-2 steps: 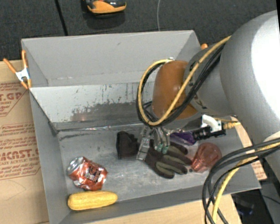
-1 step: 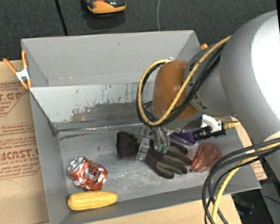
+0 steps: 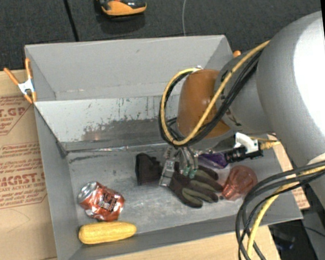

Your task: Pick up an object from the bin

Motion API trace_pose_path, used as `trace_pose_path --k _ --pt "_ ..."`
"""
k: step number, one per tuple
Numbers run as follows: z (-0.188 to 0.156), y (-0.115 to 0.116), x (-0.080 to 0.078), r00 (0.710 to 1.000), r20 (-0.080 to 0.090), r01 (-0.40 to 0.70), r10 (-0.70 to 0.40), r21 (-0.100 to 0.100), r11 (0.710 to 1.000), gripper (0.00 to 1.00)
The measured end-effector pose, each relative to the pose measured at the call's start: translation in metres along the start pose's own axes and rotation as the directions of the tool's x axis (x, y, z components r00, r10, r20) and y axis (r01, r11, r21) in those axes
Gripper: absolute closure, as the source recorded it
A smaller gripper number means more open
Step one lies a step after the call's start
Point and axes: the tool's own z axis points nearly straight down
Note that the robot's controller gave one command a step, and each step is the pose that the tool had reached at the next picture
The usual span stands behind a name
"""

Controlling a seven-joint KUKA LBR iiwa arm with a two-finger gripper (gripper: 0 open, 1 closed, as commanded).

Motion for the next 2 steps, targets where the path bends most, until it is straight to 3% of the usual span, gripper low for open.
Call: trace_pose_path --k 1,2 --pt "-0.018 0.0 0.002 1.0 -0.008 -0.001 0.001 0.003 1.0 1.0" --pt "-0.034 0.0 0.0 1.0 -0.003 0.0 0.0 0.001 1.0 1.0"
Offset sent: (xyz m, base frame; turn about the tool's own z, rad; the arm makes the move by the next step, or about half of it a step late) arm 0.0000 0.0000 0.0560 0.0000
